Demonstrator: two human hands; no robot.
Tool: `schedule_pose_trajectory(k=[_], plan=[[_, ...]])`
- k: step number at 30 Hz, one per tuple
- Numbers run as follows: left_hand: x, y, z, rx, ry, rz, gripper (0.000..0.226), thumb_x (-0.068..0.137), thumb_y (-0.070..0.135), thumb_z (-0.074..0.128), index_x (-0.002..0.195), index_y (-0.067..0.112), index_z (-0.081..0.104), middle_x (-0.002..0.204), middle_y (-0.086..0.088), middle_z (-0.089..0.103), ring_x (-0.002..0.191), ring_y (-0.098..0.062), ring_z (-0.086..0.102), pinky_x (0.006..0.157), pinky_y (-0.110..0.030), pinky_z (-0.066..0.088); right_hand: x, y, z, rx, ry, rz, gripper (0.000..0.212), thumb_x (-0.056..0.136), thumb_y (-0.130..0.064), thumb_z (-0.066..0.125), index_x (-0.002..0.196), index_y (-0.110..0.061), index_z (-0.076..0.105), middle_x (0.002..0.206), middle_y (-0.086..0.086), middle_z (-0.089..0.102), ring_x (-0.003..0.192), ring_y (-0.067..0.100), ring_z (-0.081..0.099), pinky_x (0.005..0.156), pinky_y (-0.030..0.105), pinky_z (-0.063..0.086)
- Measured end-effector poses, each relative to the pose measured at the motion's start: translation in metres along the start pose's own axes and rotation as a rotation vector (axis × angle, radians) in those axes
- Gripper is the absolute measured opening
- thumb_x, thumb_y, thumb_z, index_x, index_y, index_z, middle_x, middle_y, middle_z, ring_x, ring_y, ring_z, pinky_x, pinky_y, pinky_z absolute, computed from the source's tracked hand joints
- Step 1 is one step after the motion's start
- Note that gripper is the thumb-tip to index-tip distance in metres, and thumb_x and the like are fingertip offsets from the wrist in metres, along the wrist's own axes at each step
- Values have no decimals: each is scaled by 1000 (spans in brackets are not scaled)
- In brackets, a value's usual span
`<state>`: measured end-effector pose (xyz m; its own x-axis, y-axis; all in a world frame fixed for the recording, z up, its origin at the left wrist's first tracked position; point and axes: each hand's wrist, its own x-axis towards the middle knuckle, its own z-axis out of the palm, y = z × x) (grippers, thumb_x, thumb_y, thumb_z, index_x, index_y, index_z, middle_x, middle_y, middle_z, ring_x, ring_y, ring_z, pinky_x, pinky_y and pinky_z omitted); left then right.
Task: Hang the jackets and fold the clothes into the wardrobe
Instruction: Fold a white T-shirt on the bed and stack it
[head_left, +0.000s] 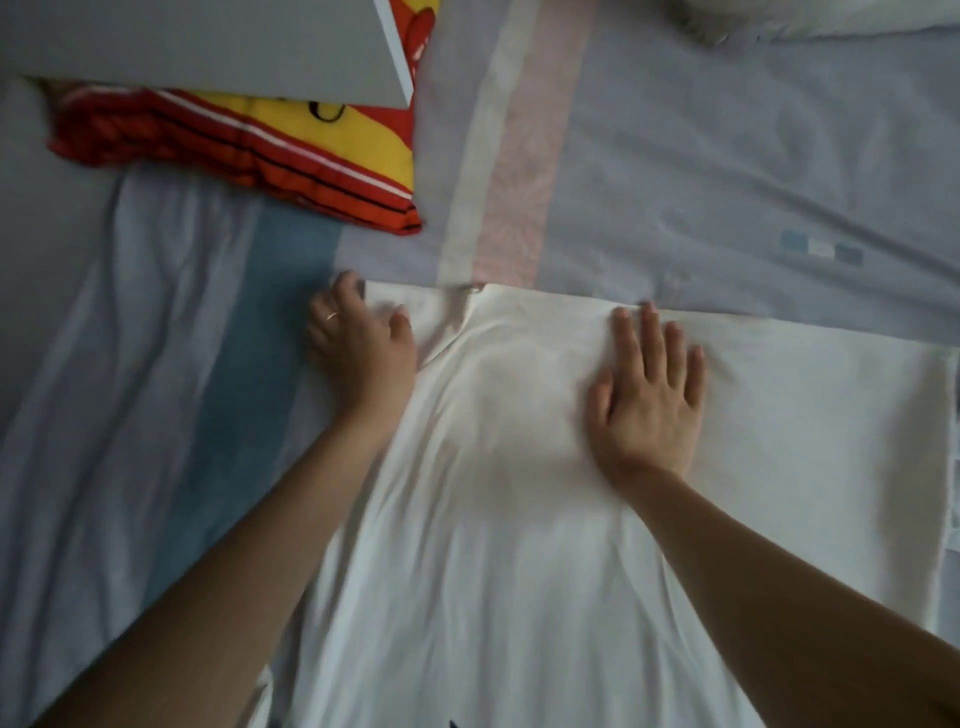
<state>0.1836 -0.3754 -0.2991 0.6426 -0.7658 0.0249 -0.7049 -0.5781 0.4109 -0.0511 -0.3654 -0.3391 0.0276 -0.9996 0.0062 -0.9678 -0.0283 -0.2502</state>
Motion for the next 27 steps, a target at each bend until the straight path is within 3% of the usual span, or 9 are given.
schedule_pose_trajectory(k=[3, 5, 7, 10, 12, 17, 20, 24, 27], plan=[[22, -28, -10, -231, -211, 5, 44, 84, 22, 70, 119, 3, 52, 104, -14, 60, 95, -31, 57, 85, -37, 43, 1, -1, -2, -4, -12, 0, 68, 83, -38, 31, 150, -24, 29, 158, 3, 24, 143, 28, 24, 118, 41, 6], [28, -30, -17, -349, -286, 21, 13, 86, 14, 66, 85, 11, 54, 77, -3, 57, 69, -12, 53, 64, -28, 38, 1, -2, -2, -3, -7, 2, 68, 82, -37, 31, 149, -24, 29, 157, 3, 25, 143, 29, 25, 118, 42, 8], [32, -27, -25, -400, -246, 95, 25, 91, 9, 59, 71, 16, 44, 64, 6, 46, 55, 0, 41, 56, -25, 30, 1, -2, -2, -5, 6, 2, 69, 82, -37, 32, 149, -24, 29, 157, 4, 26, 142, 29, 26, 118, 42, 8], [39, -25, -37, -480, -126, 148, 3, 95, 7, 49, 92, 7, 50, 76, 6, 52, 64, -2, 44, 62, -24, 33, 0, -2, -2, -5, 20, 5, 69, 81, -36, 32, 149, -24, 29, 157, 4, 26, 142, 29, 26, 118, 42, 8], [46, -34, -35, -422, -78, 183, 10, 96, 11, 47, 98, 2, 52, 83, -3, 56, 70, -7, 47, 63, -25, 32, 0, -2, -1, 4, 30, 3, 69, 81, -36, 32, 148, -23, 30, 156, 5, 27, 141, 30, 26, 117, 42, 8], [60, -59, -18, 31, 54, 352, 32, 99, 34, 43, 105, 6, 55, 83, -25, 64, 74, -44, 58, 56, -38, 30, 1, -3, -1, 6, 40, -10, 69, 81, -36, 31, 148, -23, 30, 156, 5, 27, 142, 30, 25, 117, 41, 6], [59, -53, -13, 210, 86, 281, 37, 99, 41, 40, 111, 10, 56, 90, -23, 66, 81, -44, 60, 59, -37, 28, 2, -3, -1, 9, 48, -6, 68, 81, -36, 31, 148, -23, 30, 156, 6, 27, 142, 30, 25, 117, 41, 6], [50, -46, -16, 84, 152, 117, 32, 93, 33, 49, 118, 13, 54, 117, -12, 58, 105, -33, 55, 80, -40, 39, -1, -3, -1, 2, 29, -11, 69, 81, -35, 31, 148, -23, 30, 157, 6, 26, 142, 31, 25, 118, 43, 8], [16, -51, -22, 135, -14, 707, 45, 91, 28, 45, 134, 13, 49, 139, -13, 47, 124, -33, 45, 103, -46, 33, 0, -3, -1, -1, 14, 4, 68, 81, -35, 32, 148, -23, 30, 157, 5, 26, 142, 30, 24, 117, 41, 6]])
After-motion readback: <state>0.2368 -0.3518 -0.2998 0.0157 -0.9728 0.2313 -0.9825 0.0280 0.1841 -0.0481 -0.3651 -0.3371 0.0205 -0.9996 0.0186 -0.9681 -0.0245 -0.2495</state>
